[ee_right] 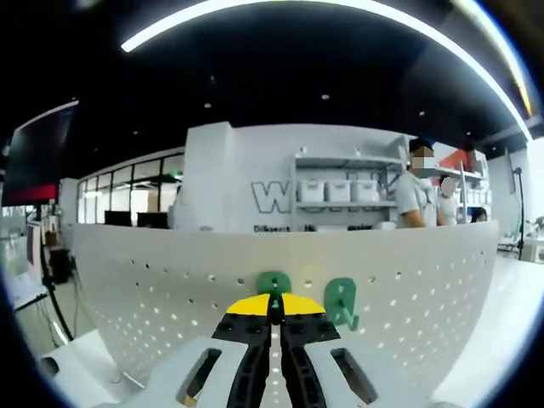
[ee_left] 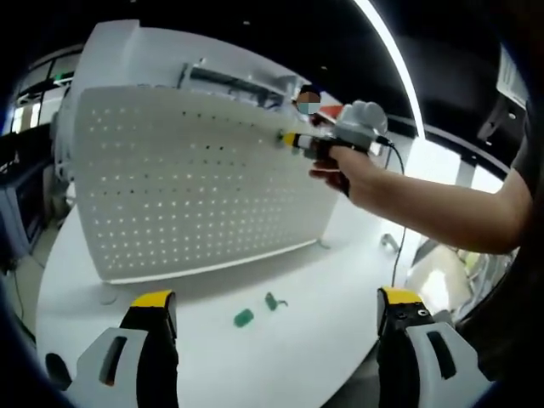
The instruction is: Insert the hook assembly into the mounting plate slot until the hook locks in place.
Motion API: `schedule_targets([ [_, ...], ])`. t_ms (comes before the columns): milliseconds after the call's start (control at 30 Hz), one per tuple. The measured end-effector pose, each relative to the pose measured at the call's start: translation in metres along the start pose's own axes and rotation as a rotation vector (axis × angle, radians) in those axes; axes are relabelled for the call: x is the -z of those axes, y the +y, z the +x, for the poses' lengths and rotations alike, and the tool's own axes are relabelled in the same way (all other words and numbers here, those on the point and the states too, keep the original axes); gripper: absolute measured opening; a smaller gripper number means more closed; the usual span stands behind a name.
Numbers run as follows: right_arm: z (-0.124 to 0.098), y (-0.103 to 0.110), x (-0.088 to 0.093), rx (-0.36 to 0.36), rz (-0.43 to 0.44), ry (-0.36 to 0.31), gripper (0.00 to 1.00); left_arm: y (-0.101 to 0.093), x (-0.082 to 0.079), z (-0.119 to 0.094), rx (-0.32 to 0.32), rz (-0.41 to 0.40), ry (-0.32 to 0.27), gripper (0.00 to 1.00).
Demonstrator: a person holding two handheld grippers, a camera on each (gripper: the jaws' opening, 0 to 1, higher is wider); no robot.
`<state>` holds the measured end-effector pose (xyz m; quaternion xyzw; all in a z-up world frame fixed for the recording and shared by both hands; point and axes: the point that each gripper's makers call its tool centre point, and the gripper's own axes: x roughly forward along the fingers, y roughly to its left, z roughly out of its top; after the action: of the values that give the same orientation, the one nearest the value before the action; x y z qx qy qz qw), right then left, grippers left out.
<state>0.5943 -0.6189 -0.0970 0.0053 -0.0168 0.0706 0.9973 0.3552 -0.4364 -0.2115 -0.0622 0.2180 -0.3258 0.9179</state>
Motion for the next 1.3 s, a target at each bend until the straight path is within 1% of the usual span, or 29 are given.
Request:
schedule_targets([
  [233,0.000,0.001,0.006,0.000,-0.012,0.007,0.00,0.002,-0.001,-0.001,-0.005,-0.004,-0.003,0.99],
  [400,-0.001,0.001,0.004,0.002,-0.020,0.011,0.01,0.002,-0.001,-0.002,-0.007,-0.008,-0.006,0.99],
  [533,-0.001,0.001,0.008,-0.007,-0.027,0.050,0.01,0.000,0.000,-0.002,-0.005,-0.008,-0.005,0.99],
  [567,-0.002,0.001,0.009,-0.004,-0.028,0.053,0.02,0.001,0.000,-0.002,-0.005,-0.008,-0.004,0.99],
  [600,-0.002,-0.002,0.009,0.008,-0.028,0.061,0.06,0.001,0.000,-0.002,-0.005,-0.008,-0.003,0.99],
  [667,-0.002,-0.002,0.004,0.008,-0.016,0.050,0.09,0.001,-0.001,-0.003,-0.007,-0.007,-0.006,0.99],
  [833,-0.002,0.000,-0.005,-0.007,-0.031,0.039,0.08,0.002,-0.004,-0.005,-0.013,-0.001,-0.010,0.99],
  [900,-0.003,0.000,-0.011,-0.012,-0.020,0.026,0.09,0.003,-0.005,-0.005,-0.015,-0.004,-0.015,0.99],
  [1100,-0.011,0.004,-0.027,-0.027,-0.027,-0.010,0.11,0.000,-0.004,-0.007,-0.015,0.000,-0.018,0.99],
  [1167,-0.013,0.006,-0.027,-0.032,-0.034,-0.009,0.12,-0.001,-0.003,-0.007,-0.012,-0.001,-0.018,0.99],
  [1200,-0.014,0.008,-0.023,-0.037,-0.080,0.010,0.12,-0.002,-0.002,-0.007,-0.009,-0.002,-0.017,0.99],
  [1300,-0.021,0.012,-0.020,-0.051,-0.073,0.014,0.12,-0.003,0.001,-0.009,-0.008,-0.003,-0.011,0.99],
])
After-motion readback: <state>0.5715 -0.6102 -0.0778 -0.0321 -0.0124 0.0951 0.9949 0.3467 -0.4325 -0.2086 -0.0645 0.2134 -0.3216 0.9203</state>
